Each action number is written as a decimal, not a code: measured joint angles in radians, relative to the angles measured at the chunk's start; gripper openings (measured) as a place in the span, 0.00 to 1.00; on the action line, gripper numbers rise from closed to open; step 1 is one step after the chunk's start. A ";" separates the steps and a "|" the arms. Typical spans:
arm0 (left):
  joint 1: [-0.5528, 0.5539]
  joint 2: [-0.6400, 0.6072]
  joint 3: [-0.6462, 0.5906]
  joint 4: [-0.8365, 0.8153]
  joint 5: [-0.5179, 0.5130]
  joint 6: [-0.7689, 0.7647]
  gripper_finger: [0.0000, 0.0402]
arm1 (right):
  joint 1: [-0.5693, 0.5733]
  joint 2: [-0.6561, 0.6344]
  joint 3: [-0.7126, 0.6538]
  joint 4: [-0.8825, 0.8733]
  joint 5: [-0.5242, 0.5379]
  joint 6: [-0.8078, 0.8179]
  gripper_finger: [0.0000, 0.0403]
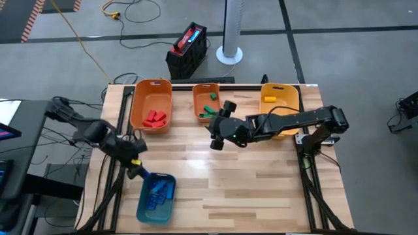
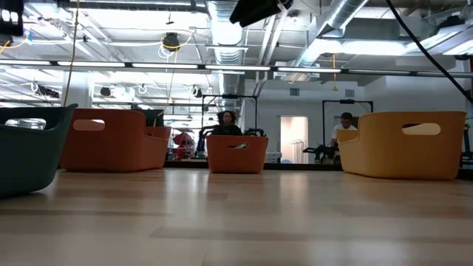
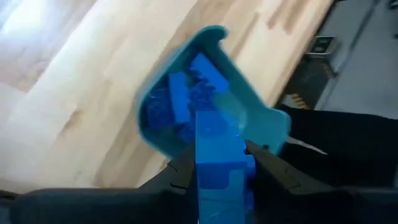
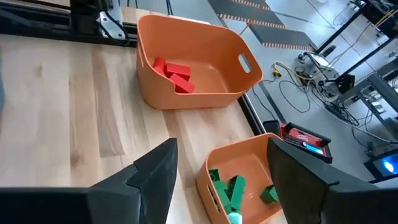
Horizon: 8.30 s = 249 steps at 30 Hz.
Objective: Sort blocks
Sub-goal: Put the blue game piece into the blue bin, then return to Home Position
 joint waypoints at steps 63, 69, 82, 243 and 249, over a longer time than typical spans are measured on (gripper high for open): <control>0.129 -0.497 -0.136 0.290 -0.846 0.666 0.19 | -0.202 -1.117 -1.182 0.680 -0.186 0.752 0.63; 0.160 -0.427 -0.137 0.323 -0.861 0.750 0.15 | -0.247 -1.380 -1.254 0.626 -0.187 0.726 0.63; 0.180 -0.193 -0.137 0.926 -0.566 1.083 0.13 | -0.258 -1.627 -1.343 0.594 -0.238 0.772 0.63; 0.550 -0.791 -0.924 1.040 0.059 0.787 0.13 | 0.141 -1.605 -1.419 0.138 -0.572 0.261 0.63; 0.550 -0.791 -0.924 1.039 0.059 0.788 0.13 | 0.141 -1.605 -1.419 0.138 -0.571 0.261 0.63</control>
